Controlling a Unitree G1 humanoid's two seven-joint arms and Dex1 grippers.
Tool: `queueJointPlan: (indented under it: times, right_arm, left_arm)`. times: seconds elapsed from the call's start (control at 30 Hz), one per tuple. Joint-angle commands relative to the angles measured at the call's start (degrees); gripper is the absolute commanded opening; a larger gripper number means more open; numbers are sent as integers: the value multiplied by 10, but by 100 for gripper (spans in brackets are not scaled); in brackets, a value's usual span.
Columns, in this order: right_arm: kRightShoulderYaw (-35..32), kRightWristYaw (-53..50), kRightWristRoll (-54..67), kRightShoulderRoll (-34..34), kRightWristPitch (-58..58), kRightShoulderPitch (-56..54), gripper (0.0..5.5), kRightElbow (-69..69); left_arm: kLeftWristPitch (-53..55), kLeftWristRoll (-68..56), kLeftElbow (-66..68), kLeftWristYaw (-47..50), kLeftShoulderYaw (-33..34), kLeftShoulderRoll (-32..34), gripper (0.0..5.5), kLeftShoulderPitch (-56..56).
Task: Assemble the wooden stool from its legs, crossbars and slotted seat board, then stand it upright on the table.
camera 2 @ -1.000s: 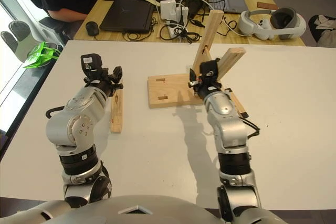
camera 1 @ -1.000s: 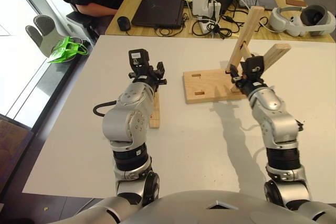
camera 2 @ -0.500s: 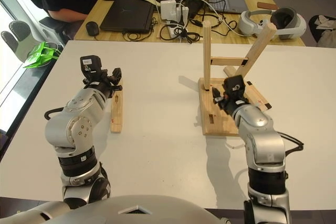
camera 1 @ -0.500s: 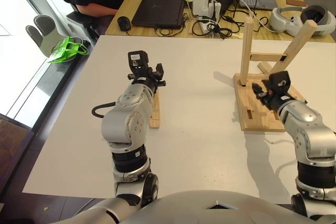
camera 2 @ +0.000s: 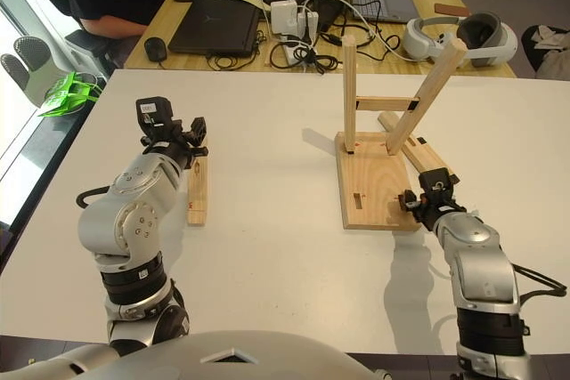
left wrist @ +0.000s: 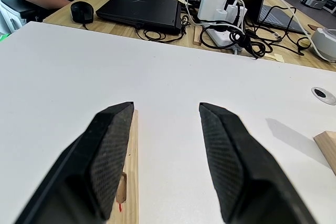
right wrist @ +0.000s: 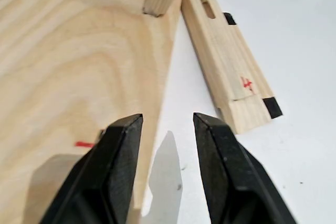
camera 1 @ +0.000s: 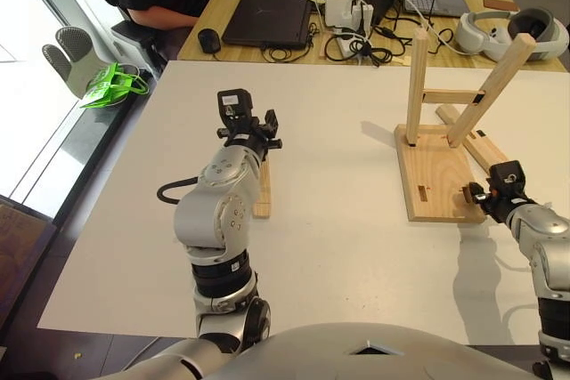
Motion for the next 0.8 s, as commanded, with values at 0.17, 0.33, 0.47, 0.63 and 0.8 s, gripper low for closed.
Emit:
queueJointPlan:
  times: [0.17,0.33,0.47,0.63,0.8]
  right_arm:
    - [-36,-12,44,76,-60,-169,177,211]
    - [-79,-45,63,89,-92,-273,177,364]
    - [-78,-48,49,75,-142,-314,177,454]
    - [-60,8,56,76,-173,-316,251,463]
    - [-44,92,79,61,-135,-281,268,394]
  left_arm:
    - [12,3,8,-7,-14,6,232,-15]
    - [12,3,17,-13,-14,12,232,-26]
    - [13,3,18,-14,-14,14,232,-26]
    - [11,3,22,-14,-24,8,232,-33]
    - [8,6,18,-12,-30,7,232,-25]
